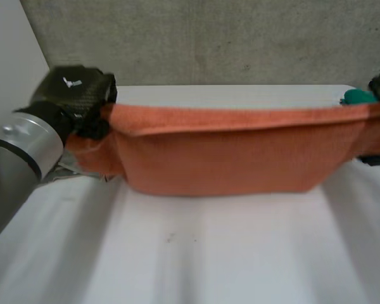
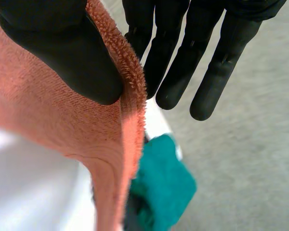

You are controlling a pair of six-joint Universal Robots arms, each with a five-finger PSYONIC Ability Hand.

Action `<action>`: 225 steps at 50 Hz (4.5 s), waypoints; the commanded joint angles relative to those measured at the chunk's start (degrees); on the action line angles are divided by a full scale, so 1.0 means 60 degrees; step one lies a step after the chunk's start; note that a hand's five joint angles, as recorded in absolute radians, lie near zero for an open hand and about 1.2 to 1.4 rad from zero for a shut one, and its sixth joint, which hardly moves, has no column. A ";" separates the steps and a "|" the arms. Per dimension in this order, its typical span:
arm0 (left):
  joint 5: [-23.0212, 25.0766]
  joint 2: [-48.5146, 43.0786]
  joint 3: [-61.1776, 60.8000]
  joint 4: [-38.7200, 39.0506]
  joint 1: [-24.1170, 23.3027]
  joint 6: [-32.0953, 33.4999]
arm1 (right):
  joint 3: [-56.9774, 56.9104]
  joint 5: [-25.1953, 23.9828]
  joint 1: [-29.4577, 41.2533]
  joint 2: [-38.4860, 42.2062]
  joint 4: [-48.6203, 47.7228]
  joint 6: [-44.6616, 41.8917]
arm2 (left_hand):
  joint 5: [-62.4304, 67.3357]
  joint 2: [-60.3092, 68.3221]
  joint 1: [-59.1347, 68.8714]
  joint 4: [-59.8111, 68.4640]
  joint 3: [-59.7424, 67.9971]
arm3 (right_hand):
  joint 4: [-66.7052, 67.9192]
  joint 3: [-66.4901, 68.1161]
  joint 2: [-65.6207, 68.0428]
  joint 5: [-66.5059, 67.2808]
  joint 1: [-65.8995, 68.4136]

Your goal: Fold the laundry.

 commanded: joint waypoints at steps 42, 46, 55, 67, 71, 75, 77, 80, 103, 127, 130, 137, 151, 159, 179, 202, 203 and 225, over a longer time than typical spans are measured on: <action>-0.0425 -0.5339 0.3661 0.3936 0.0477 0.1143 | -0.0886 0.0006 0.1530 0.4035 -0.7426 0.1020 | 0.2244 0.1900 0.2616 0.1858 0.1982 | 0.1882 0.1935 0.2128 0.2164 0.2544; -0.0410 -0.5441 0.2385 0.3994 0.0419 0.1129 | 0.0023 -0.0287 0.1253 0.4283 -0.6868 0.1502 | 0.2244 0.1900 0.2616 0.1858 0.1982 | 0.1882 0.1935 0.2128 0.2164 0.2544; -0.0410 -0.5618 0.1080 0.4361 0.0389 0.1128 | 0.0303 -0.0405 0.0257 0.5777 -0.6283 0.4267 | 0.2244 0.1900 0.2616 0.1858 0.1982 | 0.0199 0.0251 0.0445 0.0481 0.0860; -0.0410 -0.5149 0.0523 0.4390 0.0389 0.1128 | -0.0004 -0.0419 -0.0652 0.6070 -0.5113 0.6307 | 0.2244 0.1900 0.2616 0.1858 0.1982 | -0.4583 -0.4530 -0.4337 -0.4301 -0.3922; -0.0410 -0.5002 0.0450 0.4390 0.0448 0.1114 | -0.0268 -0.0492 -0.0784 0.6275 -0.4613 0.6309 | 0.2244 0.1900 0.2616 0.1858 0.1982 | -0.4361 -0.4309 -0.4116 -0.4079 -0.3700; -0.0425 -0.4973 0.0421 0.4375 0.0477 0.1114 | -0.0444 -0.0507 -0.0814 0.6481 -0.4582 0.6235 | 0.2244 0.1900 0.2616 0.1858 0.1982 | -0.4024 -0.3971 -0.3778 -0.3742 -0.3362; -0.0425 -0.4958 0.0420 0.4375 0.0492 0.1099 | -0.0517 -0.0507 -0.0828 0.6554 -0.4582 0.6192 | 0.2244 0.1900 0.2616 0.1858 0.1982 | -0.3300 -0.3247 -0.3054 -0.3018 -0.2638; -0.0425 -0.4958 0.0391 0.4273 0.0492 0.0968 | -0.0562 -0.0507 -0.0828 0.6584 -0.4582 0.6001 | 0.2244 0.1900 0.2616 0.1858 0.1982 | 0.1430 0.1482 0.1675 0.1711 0.2091; -0.0410 -0.1882 -0.2947 0.1388 0.0375 0.0660 | 0.3538 0.0195 -0.1824 0.1692 -0.1200 -0.2053 | 0.2244 0.1900 0.2616 0.1858 0.1982 | 0.1882 0.1935 0.2128 0.2164 0.2544; -0.0498 -0.5102 0.2285 0.1927 0.0359 0.2898 | -0.0909 0.1573 0.0298 0.4239 -0.3627 -0.1236 | 0.2244 0.1900 0.2616 0.1858 0.1982 | 0.1882 0.1935 0.2128 0.2164 0.2544; -0.0483 -0.5339 0.3945 0.2352 0.0389 0.3353 | -0.2283 0.1573 0.0591 0.4328 -0.4868 -0.1046 | 0.2244 0.1900 0.2616 0.1858 0.1982 | 0.1882 0.1935 0.2128 0.2164 0.2544; -0.0468 -0.5676 0.7947 0.4637 0.0418 0.3707 | -0.3243 0.1500 0.0841 0.3715 -0.9525 -0.0300 | 0.2244 0.1900 0.2616 0.1858 0.1982 | 0.1882 0.1935 0.2128 0.2164 0.2544; -0.0469 -0.4988 0.5829 0.4903 0.0828 0.1334 | -0.2042 0.1412 0.1047 0.3580 -0.9651 0.0449 | 0.2244 0.1900 0.2616 0.1858 0.1982 | 0.1882 0.1935 0.2128 0.2164 0.2544; -0.0410 -0.5002 0.2884 0.5297 0.0785 0.1231 | -0.0709 0.1105 0.1032 0.4297 -0.9285 0.0962 | 0.2244 0.1900 0.2616 0.1858 0.1982 | 0.1882 0.1935 0.2128 0.2164 0.2544; -0.0088 -0.3496 -0.2434 0.4246 0.0492 0.1377 | 0.2234 0.0855 0.0374 0.3671 -0.4233 0.0421 | 0.2244 0.1900 0.2616 0.1858 0.1982 | 0.1882 0.1935 0.2128 0.2164 0.2544; -0.0264 -0.1280 -0.4386 0.1796 -0.0094 0.1304 | 0.4918 0.0767 -0.1840 0.1030 -0.3451 -0.3068 | 0.2244 0.1900 0.2616 0.1858 0.1982 | 0.1882 0.1935 0.2128 0.2164 0.2544; -0.0293 -0.1412 -0.4254 0.1928 -0.0080 0.1304 | 0.4758 0.0753 -0.1694 0.1278 -0.3759 -0.2994 | 0.2244 0.1900 0.2616 0.1858 0.1982 | 0.1882 0.1935 0.2128 0.2164 0.2544; -0.2314 -0.5455 -0.0108 0.3277 -0.0182 0.1363 | -0.0384 0.0313 0.0724 0.6685 -0.7482 -0.1573 | 0.2244 0.1900 0.2616 0.1858 0.1982 | 0.1882 0.1935 0.2128 0.2164 0.2544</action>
